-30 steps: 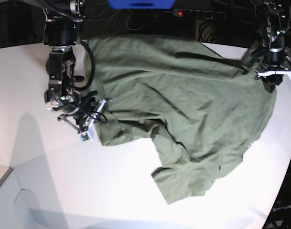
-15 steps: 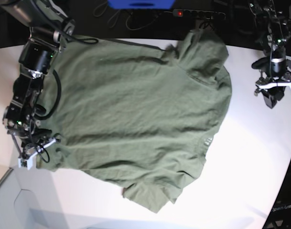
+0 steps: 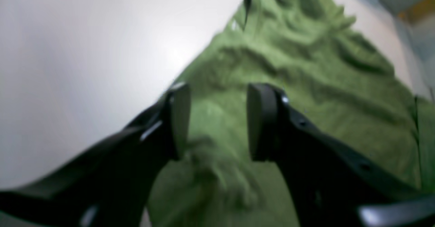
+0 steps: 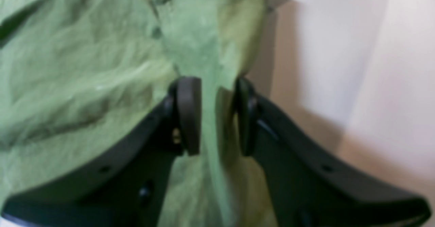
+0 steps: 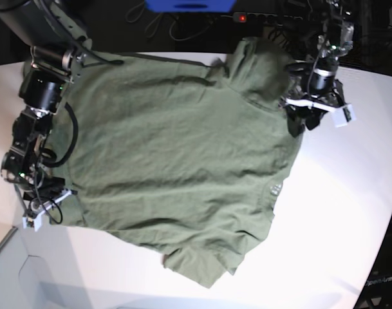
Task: Layout the t-shirt on the table in an organized manner, then fold the t-shirt properly
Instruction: 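Grasp the shirt collar edge with both grippers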
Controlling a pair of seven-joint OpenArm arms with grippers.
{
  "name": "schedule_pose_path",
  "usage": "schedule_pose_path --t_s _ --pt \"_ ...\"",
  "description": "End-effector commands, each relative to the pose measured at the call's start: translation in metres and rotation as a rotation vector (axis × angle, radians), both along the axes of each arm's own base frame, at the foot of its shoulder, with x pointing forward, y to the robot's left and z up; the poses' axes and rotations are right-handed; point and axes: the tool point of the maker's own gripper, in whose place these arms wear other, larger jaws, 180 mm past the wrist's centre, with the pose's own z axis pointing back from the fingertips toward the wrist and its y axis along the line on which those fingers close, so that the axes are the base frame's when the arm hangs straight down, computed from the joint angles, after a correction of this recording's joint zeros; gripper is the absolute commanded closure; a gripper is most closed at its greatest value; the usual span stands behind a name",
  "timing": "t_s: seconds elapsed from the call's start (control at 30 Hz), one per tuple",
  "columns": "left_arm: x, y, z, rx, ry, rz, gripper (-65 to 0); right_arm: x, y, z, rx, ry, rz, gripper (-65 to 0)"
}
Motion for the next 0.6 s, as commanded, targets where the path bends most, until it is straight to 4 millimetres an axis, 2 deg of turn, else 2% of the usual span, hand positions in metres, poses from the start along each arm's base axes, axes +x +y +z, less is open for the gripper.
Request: schedule_pose_path --t_s 0.0,0.13,0.23,0.33,0.4,0.47,0.57 --pt "-0.003 0.002 0.006 0.011 -0.023 0.004 -31.2 0.011 -0.014 0.030 -0.037 -0.082 -0.011 -19.8" --pt "-0.023 0.004 -0.007 0.053 0.035 -0.034 -38.8 -0.005 -0.030 0.047 -0.117 -0.114 -0.017 -21.3" --pt "-0.036 0.007 -0.014 0.111 0.066 -0.052 -39.2 -0.017 -0.032 0.056 -0.159 -0.137 -0.013 -28.1" --pt "-0.043 0.009 -0.022 0.149 0.092 -0.058 -39.1 -0.034 -0.028 0.062 -0.198 -0.154 -0.001 -38.2" --pt "-0.045 0.008 -0.032 0.160 0.114 -0.063 -39.0 -0.047 -0.017 0.060 -0.206 -0.161 0.012 -43.8" --pt "-0.052 0.001 -0.052 0.164 0.163 -0.090 -38.9 -0.061 -0.008 0.065 -0.225 -0.178 0.024 -46.0" --pt "-0.054 -0.014 -0.074 0.180 0.207 -0.145 -38.8 -0.088 0.007 0.068 -0.248 -0.188 0.045 -45.9"
